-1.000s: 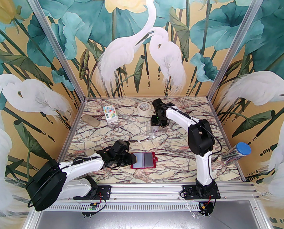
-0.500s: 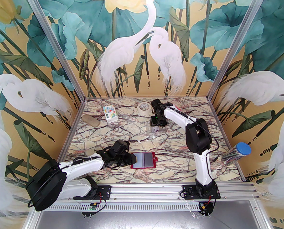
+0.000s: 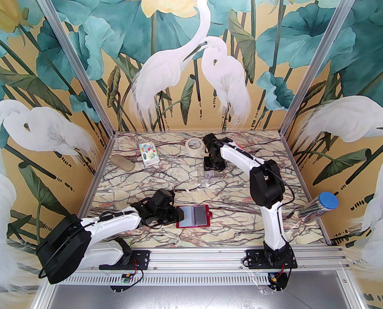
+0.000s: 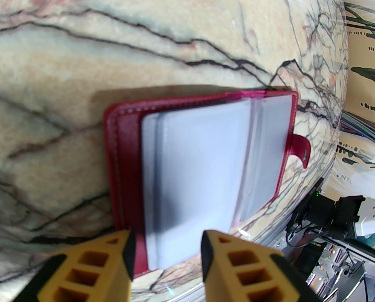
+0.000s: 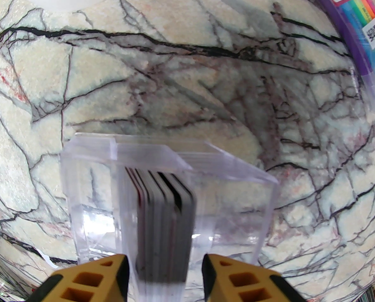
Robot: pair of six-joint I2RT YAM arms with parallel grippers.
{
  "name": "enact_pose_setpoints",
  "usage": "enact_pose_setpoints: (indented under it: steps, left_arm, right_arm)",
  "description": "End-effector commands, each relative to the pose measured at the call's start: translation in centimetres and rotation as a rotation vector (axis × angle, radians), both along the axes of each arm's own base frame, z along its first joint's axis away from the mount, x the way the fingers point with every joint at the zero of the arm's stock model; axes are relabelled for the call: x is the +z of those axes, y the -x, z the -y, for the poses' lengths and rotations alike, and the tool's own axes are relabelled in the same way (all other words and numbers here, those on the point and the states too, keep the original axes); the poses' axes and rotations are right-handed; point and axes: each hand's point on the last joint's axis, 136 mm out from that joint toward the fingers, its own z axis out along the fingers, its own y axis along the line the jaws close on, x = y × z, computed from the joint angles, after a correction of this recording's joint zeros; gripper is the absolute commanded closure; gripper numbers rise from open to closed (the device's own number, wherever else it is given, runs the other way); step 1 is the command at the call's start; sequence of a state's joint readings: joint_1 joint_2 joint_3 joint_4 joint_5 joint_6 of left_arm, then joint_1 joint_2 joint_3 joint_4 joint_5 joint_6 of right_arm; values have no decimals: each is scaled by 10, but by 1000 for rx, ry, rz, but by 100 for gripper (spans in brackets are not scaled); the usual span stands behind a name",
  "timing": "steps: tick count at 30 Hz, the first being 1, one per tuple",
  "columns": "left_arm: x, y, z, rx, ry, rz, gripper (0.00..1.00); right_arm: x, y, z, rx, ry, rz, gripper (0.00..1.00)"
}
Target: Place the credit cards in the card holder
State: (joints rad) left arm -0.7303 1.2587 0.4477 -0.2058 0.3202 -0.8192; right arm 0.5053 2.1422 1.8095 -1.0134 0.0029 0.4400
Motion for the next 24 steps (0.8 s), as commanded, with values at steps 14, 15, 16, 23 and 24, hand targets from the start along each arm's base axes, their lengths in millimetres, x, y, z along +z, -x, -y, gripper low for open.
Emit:
enact_pose_setpoints:
  steps: [14,15,16,23,24]
  left_arm:
    - [6,-5,7,-18,19,15,60]
    - [6,-6,7,-17,19,15,60]
    - [7,-6,7,-16,20,17,60]
    - [5,-6,7,-17,17,14,60]
    - [4,-6,7,-16,17,11,60]
  right_arm:
    - [-11,3,-3,35,52,-28,56]
    - [-12,3,-3,37,56,-31,56]
    - [-12,3,-3,39,58,-29,56]
    - [-12,3,0,37,80,-26,57]
    - [-12,2,1,36,87,-26,57]
